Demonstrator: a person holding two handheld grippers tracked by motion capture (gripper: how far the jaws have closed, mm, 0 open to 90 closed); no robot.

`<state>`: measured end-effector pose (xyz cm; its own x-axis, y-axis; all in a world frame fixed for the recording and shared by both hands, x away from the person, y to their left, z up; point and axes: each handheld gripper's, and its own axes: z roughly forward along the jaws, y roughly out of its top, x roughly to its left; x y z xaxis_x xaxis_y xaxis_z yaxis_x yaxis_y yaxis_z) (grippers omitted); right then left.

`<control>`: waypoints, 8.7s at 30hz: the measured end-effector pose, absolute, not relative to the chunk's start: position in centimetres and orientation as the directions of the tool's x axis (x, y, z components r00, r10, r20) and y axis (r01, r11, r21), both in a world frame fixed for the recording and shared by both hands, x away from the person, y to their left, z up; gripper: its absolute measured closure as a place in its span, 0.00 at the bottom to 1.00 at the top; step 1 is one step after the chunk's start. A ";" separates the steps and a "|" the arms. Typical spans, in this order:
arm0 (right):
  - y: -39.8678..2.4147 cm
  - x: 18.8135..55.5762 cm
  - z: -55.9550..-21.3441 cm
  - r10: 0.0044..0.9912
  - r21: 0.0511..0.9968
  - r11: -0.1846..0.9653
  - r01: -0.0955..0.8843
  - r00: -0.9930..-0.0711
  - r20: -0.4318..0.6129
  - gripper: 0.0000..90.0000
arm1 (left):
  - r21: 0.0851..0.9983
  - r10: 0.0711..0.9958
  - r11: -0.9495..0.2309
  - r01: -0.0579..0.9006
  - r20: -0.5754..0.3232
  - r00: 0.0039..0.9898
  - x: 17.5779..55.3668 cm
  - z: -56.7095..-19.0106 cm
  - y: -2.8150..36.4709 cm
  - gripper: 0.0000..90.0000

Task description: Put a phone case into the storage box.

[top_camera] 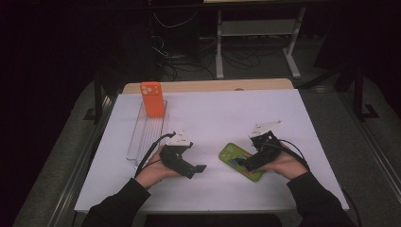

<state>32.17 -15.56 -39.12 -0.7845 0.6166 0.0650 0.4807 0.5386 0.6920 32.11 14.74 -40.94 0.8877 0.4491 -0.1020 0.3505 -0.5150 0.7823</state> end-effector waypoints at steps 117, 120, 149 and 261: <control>-15.2 37.7 -37.2 0.450 0.498 0.775 0.390 -0.893 -0.001 0.17 | 0.785 0.362 -0.541 0.301 -0.106 0.926 36.9 -37.3 14.6 0.00; -14.7 38.0 -37.0 0.420 0.482 0.795 0.368 -0.908 0.001 0.17 | 0.779 0.346 -0.555 0.291 -0.102 0.933 37.3 -37.2 14.4 0.00; -8.8 35.9 -37.4 0.122 0.420 0.899 0.128 -0.992 0.040 0.17 | 0.715 0.059 -0.697 0.048 -0.009 0.998 35.6 -37.4 12.2 0.00; -15.0 31.0 -40.7 0.722 0.794 0.489 0.361 -0.678 -0.136 0.00 | 0.642 0.500 -0.637 0.427 -0.078 0.862 36.1 -37.9 12.6 0.17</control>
